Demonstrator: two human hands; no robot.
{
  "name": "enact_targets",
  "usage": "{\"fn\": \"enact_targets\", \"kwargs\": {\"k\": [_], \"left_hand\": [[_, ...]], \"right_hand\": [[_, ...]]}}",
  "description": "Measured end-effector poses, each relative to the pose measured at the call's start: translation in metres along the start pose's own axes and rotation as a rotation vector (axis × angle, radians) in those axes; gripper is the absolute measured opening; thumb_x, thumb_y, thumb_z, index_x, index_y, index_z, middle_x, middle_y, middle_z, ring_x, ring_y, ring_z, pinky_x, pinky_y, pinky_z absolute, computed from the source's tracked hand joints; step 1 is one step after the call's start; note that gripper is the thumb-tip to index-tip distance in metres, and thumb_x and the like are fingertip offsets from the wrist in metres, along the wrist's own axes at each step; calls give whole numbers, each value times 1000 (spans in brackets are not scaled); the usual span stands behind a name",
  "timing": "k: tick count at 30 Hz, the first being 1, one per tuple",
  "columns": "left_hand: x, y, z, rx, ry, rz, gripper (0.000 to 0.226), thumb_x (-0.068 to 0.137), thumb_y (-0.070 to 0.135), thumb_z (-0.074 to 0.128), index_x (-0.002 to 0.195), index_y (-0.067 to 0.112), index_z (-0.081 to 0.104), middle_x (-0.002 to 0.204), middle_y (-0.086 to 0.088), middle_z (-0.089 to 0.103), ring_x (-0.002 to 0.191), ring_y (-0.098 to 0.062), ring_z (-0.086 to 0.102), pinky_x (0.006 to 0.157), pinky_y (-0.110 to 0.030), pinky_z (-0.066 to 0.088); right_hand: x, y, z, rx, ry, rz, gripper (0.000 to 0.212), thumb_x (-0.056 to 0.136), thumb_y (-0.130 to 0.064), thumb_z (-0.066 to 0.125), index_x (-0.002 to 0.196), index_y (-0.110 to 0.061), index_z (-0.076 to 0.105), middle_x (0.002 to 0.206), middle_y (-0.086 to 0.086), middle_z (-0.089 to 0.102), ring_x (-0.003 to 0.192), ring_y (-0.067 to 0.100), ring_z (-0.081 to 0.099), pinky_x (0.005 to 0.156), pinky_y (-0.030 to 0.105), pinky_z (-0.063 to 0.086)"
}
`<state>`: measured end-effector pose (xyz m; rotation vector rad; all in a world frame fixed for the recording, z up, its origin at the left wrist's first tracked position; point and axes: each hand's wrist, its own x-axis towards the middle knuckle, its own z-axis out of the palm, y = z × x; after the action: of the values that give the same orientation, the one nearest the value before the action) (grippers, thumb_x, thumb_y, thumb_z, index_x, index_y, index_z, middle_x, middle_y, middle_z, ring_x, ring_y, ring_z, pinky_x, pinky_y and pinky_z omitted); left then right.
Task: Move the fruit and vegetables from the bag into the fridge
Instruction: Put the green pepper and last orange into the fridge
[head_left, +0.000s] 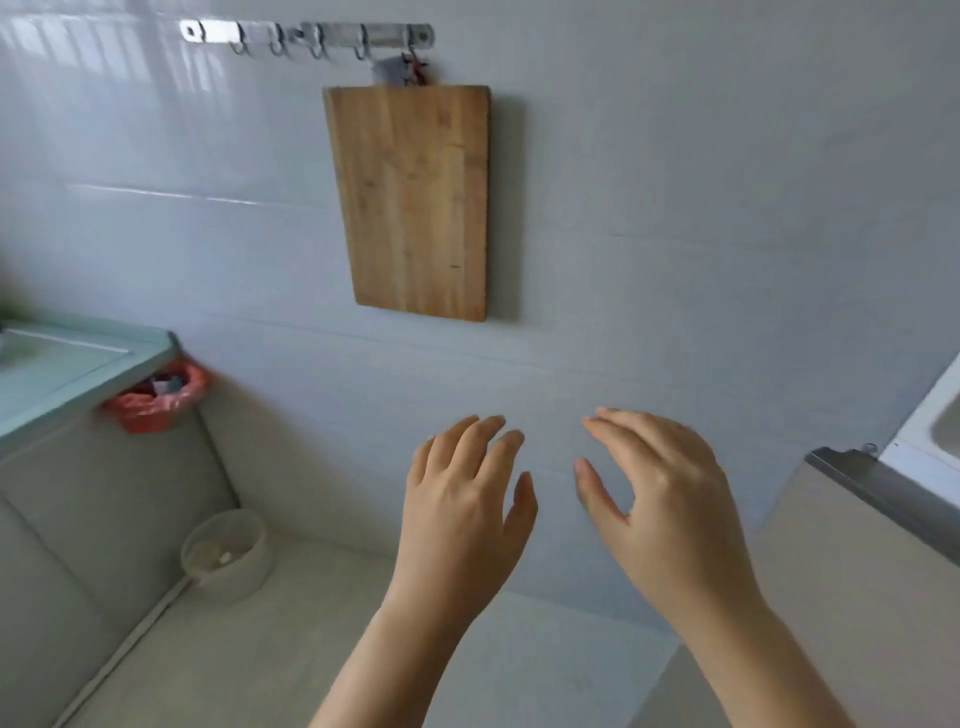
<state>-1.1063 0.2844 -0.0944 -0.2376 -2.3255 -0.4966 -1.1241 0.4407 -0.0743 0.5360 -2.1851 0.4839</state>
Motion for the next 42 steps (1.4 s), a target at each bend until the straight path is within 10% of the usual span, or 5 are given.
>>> {"fn": "enact_targets", "kwargs": {"k": [24, 42], "left_hand": [[-257, -338, -378, 503, 276, -530, 33, 81, 30, 48, 104, 13, 65, 111, -1, 65, 106, -21, 54, 93, -33, 36], [-350, -518, -525, 838, 453, -1028, 36, 81, 31, 46, 108, 13, 63, 115, -3, 63, 107, -22, 57, 94, -33, 39]], "right_hand": [[-38, -551, 164, 689, -261, -384, 38, 81, -35, 46, 98, -11, 70, 103, 5, 68, 95, 26, 63, 84, 51, 48], [-21, -843, 288, 1091, -384, -793, 39, 78, -35, 47, 97, -11, 70, 101, 7, 69, 91, 28, 64, 83, 49, 50]]}}
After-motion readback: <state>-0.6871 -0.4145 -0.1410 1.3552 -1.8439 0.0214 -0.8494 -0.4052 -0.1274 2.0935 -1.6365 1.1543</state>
